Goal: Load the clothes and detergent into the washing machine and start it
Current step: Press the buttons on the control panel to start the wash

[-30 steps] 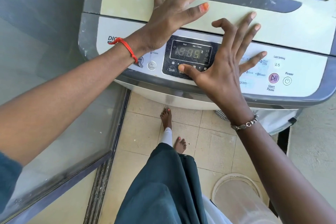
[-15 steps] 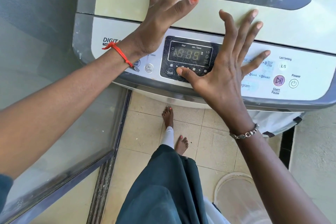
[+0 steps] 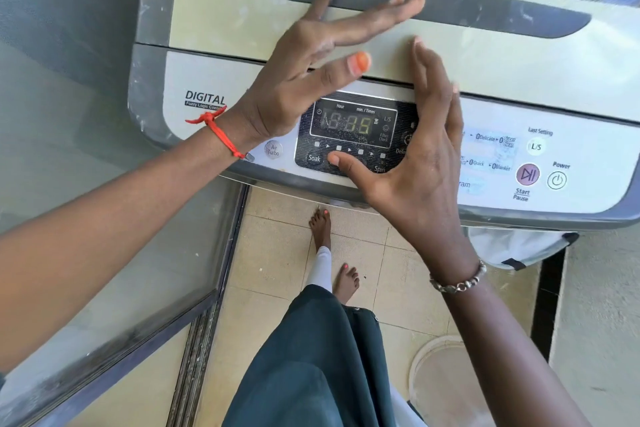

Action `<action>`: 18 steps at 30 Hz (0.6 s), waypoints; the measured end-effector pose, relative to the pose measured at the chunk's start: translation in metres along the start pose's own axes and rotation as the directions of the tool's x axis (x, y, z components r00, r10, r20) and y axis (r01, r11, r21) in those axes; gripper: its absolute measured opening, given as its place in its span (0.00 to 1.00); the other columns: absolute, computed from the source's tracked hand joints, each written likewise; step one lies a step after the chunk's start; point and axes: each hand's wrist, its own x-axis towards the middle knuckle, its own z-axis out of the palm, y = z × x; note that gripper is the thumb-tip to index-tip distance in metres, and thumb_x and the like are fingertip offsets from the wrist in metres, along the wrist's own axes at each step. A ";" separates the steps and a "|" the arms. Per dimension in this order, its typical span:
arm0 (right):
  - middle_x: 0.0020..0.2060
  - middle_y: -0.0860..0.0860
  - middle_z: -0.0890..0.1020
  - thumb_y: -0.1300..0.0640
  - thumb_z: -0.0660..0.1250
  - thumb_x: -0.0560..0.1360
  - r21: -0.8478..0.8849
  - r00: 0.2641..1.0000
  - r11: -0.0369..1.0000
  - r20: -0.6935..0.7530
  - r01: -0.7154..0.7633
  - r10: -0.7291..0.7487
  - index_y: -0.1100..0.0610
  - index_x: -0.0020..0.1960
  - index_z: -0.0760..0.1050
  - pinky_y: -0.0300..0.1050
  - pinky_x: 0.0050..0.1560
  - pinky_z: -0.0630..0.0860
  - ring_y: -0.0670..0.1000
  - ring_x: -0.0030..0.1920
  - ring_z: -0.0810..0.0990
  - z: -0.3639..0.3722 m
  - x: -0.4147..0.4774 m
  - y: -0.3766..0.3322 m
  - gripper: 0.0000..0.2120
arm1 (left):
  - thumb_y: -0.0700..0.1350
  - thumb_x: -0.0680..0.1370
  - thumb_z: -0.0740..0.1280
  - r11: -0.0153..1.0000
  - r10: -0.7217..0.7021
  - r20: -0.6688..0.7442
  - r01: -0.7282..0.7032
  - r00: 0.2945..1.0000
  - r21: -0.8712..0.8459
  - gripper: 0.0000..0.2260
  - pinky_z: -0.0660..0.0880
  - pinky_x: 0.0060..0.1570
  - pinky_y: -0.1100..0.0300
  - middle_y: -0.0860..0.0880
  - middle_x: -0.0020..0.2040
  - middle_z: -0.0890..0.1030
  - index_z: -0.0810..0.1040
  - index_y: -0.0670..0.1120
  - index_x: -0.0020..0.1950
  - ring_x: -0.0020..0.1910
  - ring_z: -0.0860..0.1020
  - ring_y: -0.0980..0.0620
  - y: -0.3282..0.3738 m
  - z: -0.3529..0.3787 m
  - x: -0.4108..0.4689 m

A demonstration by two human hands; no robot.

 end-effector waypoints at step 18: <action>0.73 0.58 0.61 0.49 0.75 0.66 0.129 0.999 0.992 0.051 0.003 -0.009 0.65 0.73 0.51 0.53 0.69 0.66 0.51 0.73 0.61 -0.007 0.005 0.007 0.48 | 0.59 0.77 0.56 0.999 0.048 0.060 -0.047 0.997 -0.016 0.34 0.44 0.75 0.43 0.42 0.72 0.67 0.61 0.35 0.73 0.73 0.64 0.52 0.001 0.004 0.001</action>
